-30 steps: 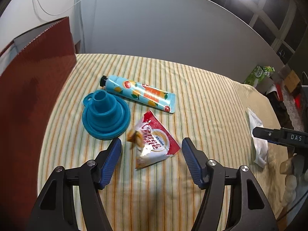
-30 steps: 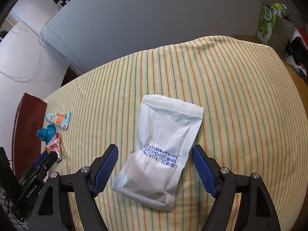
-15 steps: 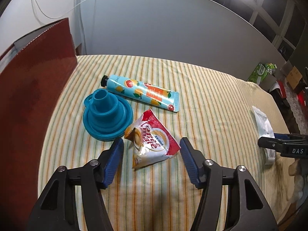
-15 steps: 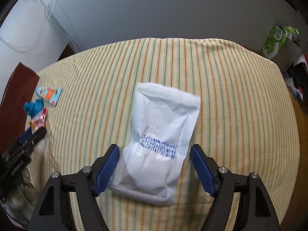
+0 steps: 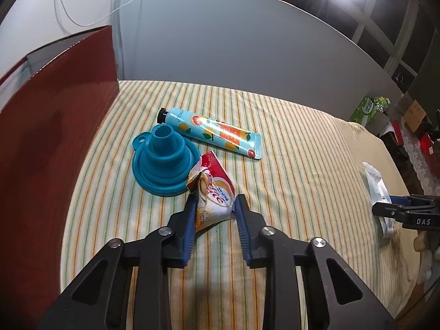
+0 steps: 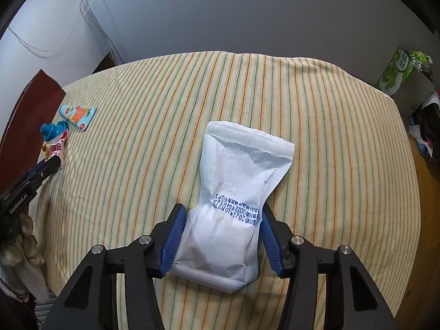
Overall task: Organize soft objects
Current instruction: 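Close the right gripper on the white packet while the left grips the red sachet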
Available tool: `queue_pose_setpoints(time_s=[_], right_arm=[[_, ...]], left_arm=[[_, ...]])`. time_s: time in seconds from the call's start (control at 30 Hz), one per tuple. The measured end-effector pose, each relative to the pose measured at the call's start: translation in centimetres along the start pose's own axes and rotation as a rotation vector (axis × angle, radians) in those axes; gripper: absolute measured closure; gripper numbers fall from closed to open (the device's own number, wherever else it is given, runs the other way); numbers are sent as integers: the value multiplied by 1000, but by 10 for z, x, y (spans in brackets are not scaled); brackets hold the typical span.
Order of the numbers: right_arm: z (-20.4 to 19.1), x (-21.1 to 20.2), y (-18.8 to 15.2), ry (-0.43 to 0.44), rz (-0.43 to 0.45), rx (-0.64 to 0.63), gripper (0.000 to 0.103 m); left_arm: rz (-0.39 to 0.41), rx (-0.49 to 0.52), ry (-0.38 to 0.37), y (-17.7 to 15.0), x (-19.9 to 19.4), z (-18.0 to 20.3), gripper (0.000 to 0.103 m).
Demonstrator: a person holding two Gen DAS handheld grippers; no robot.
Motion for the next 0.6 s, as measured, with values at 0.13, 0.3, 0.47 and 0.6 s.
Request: queue_pose_setpoints(time_s=[0.13, 0.3, 0.47, 0.6], right_arm=[[5, -6, -2, 4, 11, 0, 56], [5, -10, -4, -1, 23, -27, 64], [2, -14, -8, -7, 49, -39, 68], [3, -21, -12, -6, 67, -43, 69]], left_arm=[[26, -2, -5, -3, -6, -2, 89], [34, 14, -10, -6, -6, 0, 90], [49, 10, -26, -5, -12, -2, 90], [59, -6, -46, -5, -20, -6, 90]])
Point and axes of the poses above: each gripper's, at about its wrist camera, not at the fingertips, and x roughly the way its jaws point, z to its right, y to its top, the point moved 1 cm from there along x, roughly the way its jaws point, and after that the axes turned 3 degrees about -y, right-handed, at the moved point
